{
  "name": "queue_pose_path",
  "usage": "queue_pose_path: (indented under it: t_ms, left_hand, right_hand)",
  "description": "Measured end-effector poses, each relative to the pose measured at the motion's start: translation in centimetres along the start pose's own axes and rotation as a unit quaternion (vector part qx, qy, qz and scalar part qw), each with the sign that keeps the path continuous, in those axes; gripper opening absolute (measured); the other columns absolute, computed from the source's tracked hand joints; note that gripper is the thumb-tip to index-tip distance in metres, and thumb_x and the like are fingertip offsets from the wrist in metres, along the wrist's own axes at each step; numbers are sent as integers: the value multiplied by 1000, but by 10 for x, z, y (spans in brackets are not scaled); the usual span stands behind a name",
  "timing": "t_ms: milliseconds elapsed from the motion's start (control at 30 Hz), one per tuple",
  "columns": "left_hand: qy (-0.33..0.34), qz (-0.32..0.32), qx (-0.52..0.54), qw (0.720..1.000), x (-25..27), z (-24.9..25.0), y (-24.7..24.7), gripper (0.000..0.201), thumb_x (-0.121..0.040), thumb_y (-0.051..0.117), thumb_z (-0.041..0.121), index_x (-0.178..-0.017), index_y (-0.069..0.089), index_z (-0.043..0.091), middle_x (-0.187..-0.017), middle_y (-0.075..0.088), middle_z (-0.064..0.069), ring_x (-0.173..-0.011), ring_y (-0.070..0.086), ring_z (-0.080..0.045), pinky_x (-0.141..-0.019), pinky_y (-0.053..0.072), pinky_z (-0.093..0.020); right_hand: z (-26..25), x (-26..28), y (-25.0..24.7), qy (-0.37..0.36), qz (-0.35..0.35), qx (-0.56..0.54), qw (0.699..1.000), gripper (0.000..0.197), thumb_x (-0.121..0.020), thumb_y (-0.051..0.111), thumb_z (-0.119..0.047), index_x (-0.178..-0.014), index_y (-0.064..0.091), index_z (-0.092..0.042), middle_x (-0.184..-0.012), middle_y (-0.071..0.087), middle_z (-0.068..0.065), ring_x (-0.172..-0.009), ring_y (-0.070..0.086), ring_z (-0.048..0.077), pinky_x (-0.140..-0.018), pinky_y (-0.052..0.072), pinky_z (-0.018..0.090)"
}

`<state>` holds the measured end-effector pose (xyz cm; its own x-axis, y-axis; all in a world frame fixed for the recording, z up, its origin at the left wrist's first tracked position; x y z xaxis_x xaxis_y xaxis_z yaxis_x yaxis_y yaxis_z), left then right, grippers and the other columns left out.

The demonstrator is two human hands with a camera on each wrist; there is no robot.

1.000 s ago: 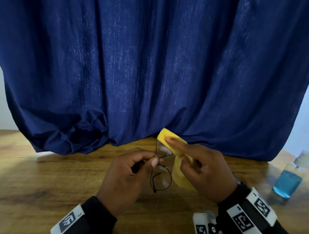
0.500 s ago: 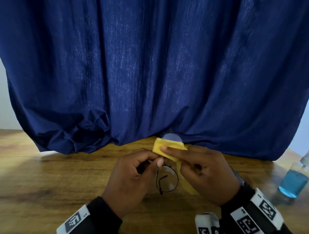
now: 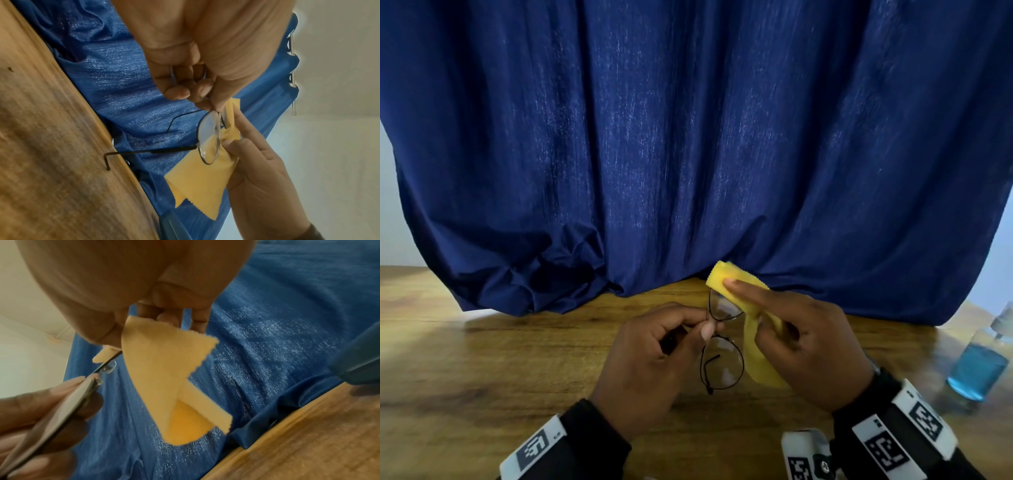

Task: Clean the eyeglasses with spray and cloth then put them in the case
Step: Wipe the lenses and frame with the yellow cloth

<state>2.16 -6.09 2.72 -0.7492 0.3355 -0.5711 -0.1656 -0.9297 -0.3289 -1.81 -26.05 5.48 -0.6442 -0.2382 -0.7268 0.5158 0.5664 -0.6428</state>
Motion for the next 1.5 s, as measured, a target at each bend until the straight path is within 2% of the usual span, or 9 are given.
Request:
queue_pose_path:
  t_ms: [100,267,367,533,800,967,1133,1300,1500]
  left_hand:
    - [3,-4,2,1000,1,0,1,13,-92,69,20,-95,78,28,-88,76,16,-84,70,-8,-69,50,-12]
    - [10,-4,-15,1000,1,-2,0,14,-93,67,23,-96,77,32,-82,74,12,-74,66,-11,-63,52,-18]
    - [6,-2,-6,1000,0,-3,0,14,-93,68,21,-99,78,28,-90,77,15,-84,71,-13,-71,57,-27]
    - [8,-6,4,1000,0,-3,2,13,-93,68,20,-97,79,26,-92,78,14,-85,71,-12,-69,54,-18]
    - [5,2,18,1000,1,-4,0,14,-91,69,23,-95,78,33,-86,76,10,-75,68,-14,-62,53,-20]
    - [16,-6,18,1000,1,-1,1,13,-89,67,30,-94,79,29,-89,76,16,-84,71,-7,-67,49,-10]
    - [12,6,13,1000,1,-3,1,14,-88,65,36,-92,78,33,-84,74,10,-72,66,-12,-61,49,-16]
    - [15,-10,14,1000,1,-1,2,13,-90,67,29,-94,79,31,-89,76,15,-84,71,-11,-66,52,-14]
    - [18,3,13,1000,1,-3,1,15,-88,64,37,-91,77,31,-82,73,10,-70,64,-10,-59,49,-18]
  right_hand:
    - [-3,1,2,4,-18,-14,1000,58,-88,58,-12,-140,53,-38,-58,37,-19,-53,40,-2,-56,32,5]
    - [-3,2,2,-15,-19,-37,999,45,-87,54,-17,-125,67,-38,-62,45,-12,-55,42,3,-57,33,8]
    - [0,2,1,4,4,-28,1000,48,-86,55,-16,-127,65,-40,-60,46,-14,-54,43,4,-58,33,8]
    - [-2,1,2,14,-11,-15,1000,61,-87,59,-10,-140,52,-38,-54,31,-20,-50,40,0,-54,30,4]
    - [-1,2,1,-14,-7,-30,999,45,-86,53,-19,-124,67,-41,-61,45,-18,-56,44,4,-58,35,10]
    - [-2,1,2,10,-10,-26,1000,60,-88,55,-16,-141,50,-42,-56,35,-20,-52,41,1,-53,32,7]
    - [0,2,2,-11,-3,-40,999,46,-85,54,-17,-121,67,-41,-64,50,-19,-58,47,3,-58,37,10]
    - [0,1,3,7,-19,-30,999,60,-87,59,-10,-140,53,-39,-57,37,-20,-52,41,0,-55,32,5]
    - [-1,1,-1,-17,4,-41,999,44,-84,54,-17,-119,71,-37,-63,51,-17,-57,47,3,-56,39,13]
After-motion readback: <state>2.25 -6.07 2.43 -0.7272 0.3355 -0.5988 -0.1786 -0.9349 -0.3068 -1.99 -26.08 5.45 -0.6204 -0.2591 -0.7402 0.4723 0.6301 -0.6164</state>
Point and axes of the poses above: each hand's wrist, its own x-axis away from the middle knuckle, its own y-axis out of the palm, z = x × y, the point moved 2 cm from there along -x, towards the middle knuckle
